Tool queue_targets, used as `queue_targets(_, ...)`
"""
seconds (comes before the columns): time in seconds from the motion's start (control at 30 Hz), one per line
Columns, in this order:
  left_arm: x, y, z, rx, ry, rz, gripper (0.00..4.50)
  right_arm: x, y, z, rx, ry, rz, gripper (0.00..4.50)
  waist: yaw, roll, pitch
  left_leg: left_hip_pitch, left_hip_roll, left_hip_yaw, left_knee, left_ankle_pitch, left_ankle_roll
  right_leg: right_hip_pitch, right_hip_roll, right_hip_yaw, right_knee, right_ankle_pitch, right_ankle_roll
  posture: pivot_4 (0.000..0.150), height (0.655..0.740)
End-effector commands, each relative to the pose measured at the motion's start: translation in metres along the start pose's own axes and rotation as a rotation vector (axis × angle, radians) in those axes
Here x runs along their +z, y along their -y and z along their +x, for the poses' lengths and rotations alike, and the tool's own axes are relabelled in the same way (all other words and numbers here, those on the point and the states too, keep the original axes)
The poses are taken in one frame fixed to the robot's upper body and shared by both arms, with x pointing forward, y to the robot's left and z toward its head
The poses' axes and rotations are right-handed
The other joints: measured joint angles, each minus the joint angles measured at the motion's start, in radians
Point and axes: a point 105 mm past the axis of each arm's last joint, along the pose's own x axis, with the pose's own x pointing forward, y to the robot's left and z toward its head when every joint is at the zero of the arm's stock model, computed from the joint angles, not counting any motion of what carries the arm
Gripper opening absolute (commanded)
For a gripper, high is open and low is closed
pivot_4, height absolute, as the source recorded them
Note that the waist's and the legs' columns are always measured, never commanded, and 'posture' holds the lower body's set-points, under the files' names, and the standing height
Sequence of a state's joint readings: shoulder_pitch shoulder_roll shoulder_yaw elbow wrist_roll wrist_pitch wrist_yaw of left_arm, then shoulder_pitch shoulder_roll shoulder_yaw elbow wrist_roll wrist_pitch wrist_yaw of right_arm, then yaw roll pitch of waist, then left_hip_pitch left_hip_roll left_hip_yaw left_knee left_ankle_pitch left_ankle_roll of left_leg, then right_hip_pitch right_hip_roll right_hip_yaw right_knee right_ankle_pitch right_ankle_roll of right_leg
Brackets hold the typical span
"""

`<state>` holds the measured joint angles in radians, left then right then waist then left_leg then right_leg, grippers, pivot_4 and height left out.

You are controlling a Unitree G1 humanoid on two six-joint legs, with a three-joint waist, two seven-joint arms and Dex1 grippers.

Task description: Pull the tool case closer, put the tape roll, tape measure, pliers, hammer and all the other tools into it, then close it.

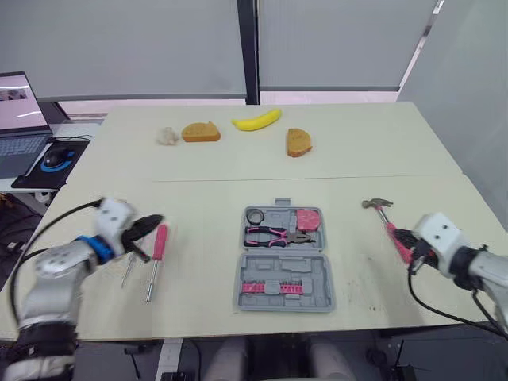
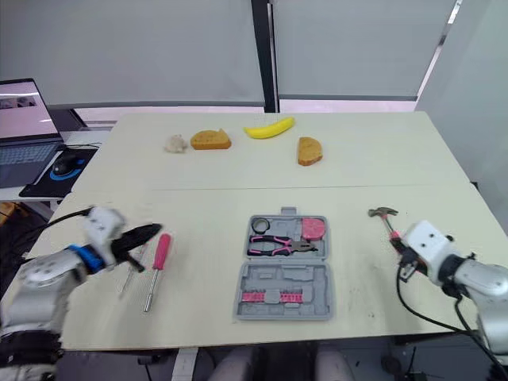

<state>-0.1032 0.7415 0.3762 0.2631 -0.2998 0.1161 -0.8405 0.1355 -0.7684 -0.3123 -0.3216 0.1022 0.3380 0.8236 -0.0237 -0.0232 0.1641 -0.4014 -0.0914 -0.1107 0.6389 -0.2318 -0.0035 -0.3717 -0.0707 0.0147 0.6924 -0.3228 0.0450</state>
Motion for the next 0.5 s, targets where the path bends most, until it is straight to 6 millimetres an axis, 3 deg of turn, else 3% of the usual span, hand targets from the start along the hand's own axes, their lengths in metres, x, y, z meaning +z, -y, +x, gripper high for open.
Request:
queue_targets(0.03, -0.006, -0.030, -0.037, 0.173, -0.005, -0.071, 0.03, 0.011, -0.001, -0.019, 0.021, 0.040, -0.053, 0.00, 0.001, 0.000, 0.000, 0.001, 0.000, 0.000, 0.000, 0.000, 0.000, 0.000, 0.000, 0.000, 0.000, 0.000, 0.000, 0.150, 0.7400)
queue_targets(0.07, -0.011, -0.033, -0.046, 0.194, -0.022, -0.083, 0.03, 0.010, -0.003, -0.022, 0.031, 0.037, -0.051, 0.00, 0.001, 0.000, 0.000, 0.002, 0.000, 0.000, 0.000, 0.000, 0.000, 0.001, 0.000, 0.000, -0.001, 0.000, 0.000, 0.150, 0.7400)
queue_targets(0.17, -0.033, -0.037, -0.080, 0.225, -0.107, -0.124, 0.60, 0.005, -0.004, -0.037, 0.062, 0.020, -0.032, 0.00, 0.003, 0.000, 0.000, 0.002, 0.000, 0.000, -0.001, 0.000, 0.000, 0.001, 0.000, -0.001, -0.004, 0.000, 0.000, 0.150, 0.7400)
queue_targets(0.37, -0.064, -0.038, -0.127, 0.224, -0.270, -0.183, 2.48, -0.011, 0.007, -0.063, 0.111, -0.071, 0.050, 1.29, 0.018, 0.000, 0.000, 0.002, 0.002, 0.000, -0.002, -0.001, 0.001, 0.002, -0.001, -0.002, -0.011, 0.000, 0.000, 0.150, 0.7400)
queue_targets(0.5, -0.069, -0.030, -0.132, 0.195, -0.286, -0.221, 3.73, -0.020, 0.008, -0.074, 0.104, -0.100, 0.127, 2.20, 0.031, -0.001, 0.000, 0.001, 0.002, 0.002, -0.002, -0.001, 0.002, 0.002, -0.002, -0.002, -0.013, 0.000, 0.000, 0.150, 0.7400)
